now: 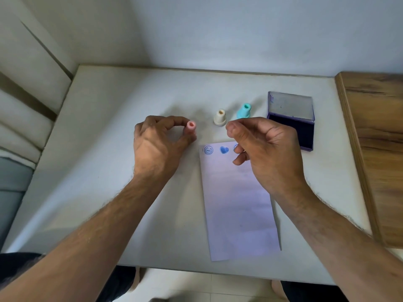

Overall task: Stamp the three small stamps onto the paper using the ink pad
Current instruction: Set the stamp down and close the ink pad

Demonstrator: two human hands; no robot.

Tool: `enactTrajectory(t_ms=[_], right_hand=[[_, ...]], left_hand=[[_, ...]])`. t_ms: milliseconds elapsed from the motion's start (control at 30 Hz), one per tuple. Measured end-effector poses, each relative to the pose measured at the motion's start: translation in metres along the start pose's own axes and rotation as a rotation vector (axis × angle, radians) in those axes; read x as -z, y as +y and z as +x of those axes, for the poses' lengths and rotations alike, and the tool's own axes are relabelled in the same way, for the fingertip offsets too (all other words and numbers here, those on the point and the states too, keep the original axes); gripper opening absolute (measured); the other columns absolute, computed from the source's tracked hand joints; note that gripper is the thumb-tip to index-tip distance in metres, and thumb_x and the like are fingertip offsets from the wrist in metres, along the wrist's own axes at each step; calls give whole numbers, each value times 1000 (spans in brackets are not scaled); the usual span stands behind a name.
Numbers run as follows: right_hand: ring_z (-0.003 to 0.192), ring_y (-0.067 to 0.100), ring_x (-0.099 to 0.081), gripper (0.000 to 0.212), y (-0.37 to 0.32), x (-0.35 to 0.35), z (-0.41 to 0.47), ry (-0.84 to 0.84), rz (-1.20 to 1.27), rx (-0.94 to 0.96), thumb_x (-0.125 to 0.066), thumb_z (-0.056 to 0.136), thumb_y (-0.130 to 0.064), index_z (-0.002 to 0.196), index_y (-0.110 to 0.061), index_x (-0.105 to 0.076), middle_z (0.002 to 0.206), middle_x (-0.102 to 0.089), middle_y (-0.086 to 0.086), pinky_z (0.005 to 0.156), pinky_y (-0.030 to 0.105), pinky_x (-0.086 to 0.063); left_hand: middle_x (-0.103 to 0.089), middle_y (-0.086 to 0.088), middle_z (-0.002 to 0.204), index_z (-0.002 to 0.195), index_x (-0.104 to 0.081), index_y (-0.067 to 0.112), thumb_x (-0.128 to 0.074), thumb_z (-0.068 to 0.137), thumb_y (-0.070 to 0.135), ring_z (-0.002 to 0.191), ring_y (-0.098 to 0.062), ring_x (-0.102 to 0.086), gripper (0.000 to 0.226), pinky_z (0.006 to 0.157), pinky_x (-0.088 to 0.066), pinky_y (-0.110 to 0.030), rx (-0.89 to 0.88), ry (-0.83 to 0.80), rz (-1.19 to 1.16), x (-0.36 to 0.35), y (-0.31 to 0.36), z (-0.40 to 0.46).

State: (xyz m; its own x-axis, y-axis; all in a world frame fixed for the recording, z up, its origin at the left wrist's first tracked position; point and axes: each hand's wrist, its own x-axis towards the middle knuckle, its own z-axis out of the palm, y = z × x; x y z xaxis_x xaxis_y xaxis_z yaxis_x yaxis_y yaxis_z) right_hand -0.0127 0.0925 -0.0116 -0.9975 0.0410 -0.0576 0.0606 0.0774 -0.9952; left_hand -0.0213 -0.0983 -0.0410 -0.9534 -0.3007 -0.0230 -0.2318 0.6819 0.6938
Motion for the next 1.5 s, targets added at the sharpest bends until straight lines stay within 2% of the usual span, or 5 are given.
enactTrajectory(t_ms=[433,867,1033,1267,1500], right_hand=[[56,11,-65,25,6,0,1,18,-10,5,-71,77,-50,87,-27,-76,79,-76,-7,48,29,-54],[55,4,-62,10,1,23,-7,128,-364,121,-72,85,-30,84,-21,-76,59,-65,-17,56,26,-55],[67,0,-64,6,-5,39,-19,163,-580,198,-71,86,-19,88,-17,-77,80,-75,-7,66,7,-48],[81,9,-66,14,-10,65,-27,196,-678,76,-71,85,-17,98,-20,-76,95,-76,-2,77,18,-49],[106,25,-58,67,9,84,-8,237,-831,-115,-81,76,-22,135,-17,-48,129,-47,9,82,28,-47]], left_hand=[[-53,28,83,66,-52,38,-81,70,38,102,-8,-33,29,98,-40,-44,20,-6,-11,1,-1,1],[-54,33,89,95,-56,38,-56,81,1,115,-20,-53,39,80,-45,-29,13,-14,-97,17,18,-19],[-67,18,100,94,-63,33,-55,81,-2,112,-13,-55,38,88,-45,-28,-134,-7,-133,18,51,-49],[-69,19,97,88,-65,34,-57,82,-1,93,8,-59,36,81,-46,-20,-189,-113,-188,-1,83,-59],[-68,16,83,91,-70,28,-53,82,-2,75,11,-61,36,62,-38,3,-281,-204,-134,-41,130,-14]])
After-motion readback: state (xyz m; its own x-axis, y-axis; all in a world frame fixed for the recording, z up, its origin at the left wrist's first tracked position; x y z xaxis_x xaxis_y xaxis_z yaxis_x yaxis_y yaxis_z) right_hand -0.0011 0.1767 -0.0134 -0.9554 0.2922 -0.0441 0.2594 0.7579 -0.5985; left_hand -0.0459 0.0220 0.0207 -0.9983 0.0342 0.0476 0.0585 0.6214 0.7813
